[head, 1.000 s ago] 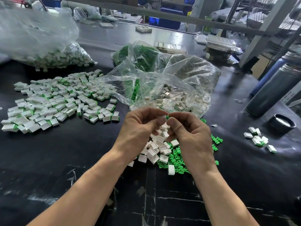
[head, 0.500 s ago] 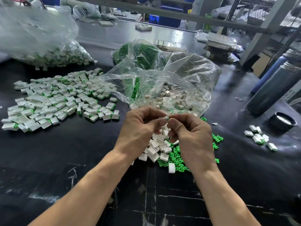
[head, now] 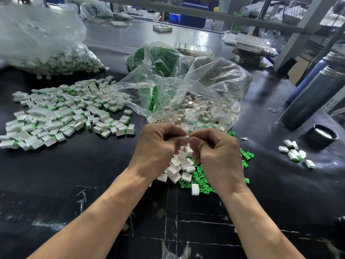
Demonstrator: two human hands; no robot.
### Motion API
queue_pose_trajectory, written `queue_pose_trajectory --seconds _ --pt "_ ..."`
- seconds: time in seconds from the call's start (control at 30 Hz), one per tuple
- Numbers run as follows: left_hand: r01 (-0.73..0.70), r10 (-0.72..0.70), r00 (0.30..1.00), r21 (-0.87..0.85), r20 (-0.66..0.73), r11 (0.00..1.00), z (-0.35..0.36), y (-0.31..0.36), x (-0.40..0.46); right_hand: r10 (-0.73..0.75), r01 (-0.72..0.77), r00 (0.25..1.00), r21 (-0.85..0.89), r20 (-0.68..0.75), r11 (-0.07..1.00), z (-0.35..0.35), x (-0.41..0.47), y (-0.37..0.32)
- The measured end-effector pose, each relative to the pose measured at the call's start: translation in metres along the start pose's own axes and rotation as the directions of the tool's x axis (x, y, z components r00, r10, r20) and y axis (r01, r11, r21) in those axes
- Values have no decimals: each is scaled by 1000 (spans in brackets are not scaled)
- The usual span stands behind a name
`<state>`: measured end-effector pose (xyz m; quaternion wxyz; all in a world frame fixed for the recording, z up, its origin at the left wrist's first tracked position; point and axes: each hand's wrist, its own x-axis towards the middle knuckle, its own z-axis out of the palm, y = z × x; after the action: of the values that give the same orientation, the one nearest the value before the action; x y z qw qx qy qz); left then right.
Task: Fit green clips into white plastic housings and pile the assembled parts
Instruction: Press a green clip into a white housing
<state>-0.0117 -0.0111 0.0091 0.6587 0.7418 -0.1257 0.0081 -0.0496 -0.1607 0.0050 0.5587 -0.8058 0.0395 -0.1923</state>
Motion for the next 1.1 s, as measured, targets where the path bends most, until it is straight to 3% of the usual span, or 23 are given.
queue_pose_trajectory --seconds 0.23,0.57,0.73,0.87,1.1 --pt "2 -3 1000 10 2 1000 1 0 1 17 -18 1000 -39 -15 999 2 0 -1" --pt "17 -25 999 -264 -28 964 6 1 3 61 -44 997 327 -42 944 3 -3 -12" --pt "16 -20 1000 -254 -11 967 9 0 1 207 -264 963 461 171 847 6 0 -8" --pt "42 -41 999 -290 9 956 10 1 -1 196 -341 924 477 328 810 11 0 -5" --pt "23 -10 998 -221 60 975 12 2 -1 194 -254 962 372 193 893 21 -2 -6"
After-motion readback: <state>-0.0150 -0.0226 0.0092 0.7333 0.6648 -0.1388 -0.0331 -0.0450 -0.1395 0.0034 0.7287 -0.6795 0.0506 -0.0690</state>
